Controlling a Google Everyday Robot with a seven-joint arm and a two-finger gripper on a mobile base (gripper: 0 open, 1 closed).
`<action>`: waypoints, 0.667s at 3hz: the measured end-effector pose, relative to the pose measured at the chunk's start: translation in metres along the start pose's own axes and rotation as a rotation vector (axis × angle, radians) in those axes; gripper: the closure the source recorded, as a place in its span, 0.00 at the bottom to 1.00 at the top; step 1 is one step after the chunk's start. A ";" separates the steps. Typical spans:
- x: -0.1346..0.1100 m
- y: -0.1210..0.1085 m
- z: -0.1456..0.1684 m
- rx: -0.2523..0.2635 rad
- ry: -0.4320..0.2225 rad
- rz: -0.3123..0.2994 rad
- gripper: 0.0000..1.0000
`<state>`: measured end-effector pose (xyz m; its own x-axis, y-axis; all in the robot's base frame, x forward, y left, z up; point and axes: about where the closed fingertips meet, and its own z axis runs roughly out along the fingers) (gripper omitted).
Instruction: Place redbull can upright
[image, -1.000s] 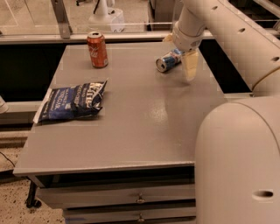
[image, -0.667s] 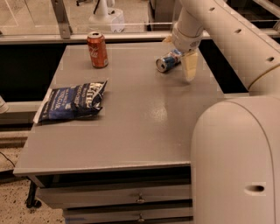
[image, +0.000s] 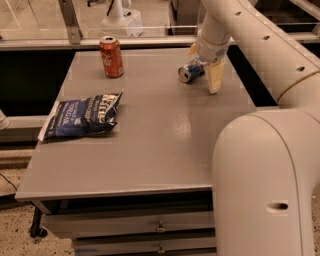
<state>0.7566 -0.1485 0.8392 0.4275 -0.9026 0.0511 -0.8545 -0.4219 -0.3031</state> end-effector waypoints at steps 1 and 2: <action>0.000 -0.001 0.001 -0.004 -0.006 0.003 0.39; -0.003 -0.003 -0.005 0.000 -0.013 0.003 0.62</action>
Offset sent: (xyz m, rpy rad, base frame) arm -0.0041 0.0039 0.0222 0.0204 0.0045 0.0016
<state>0.7565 -0.1451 0.8445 0.4289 -0.9026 0.0375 -0.8557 -0.4192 -0.3032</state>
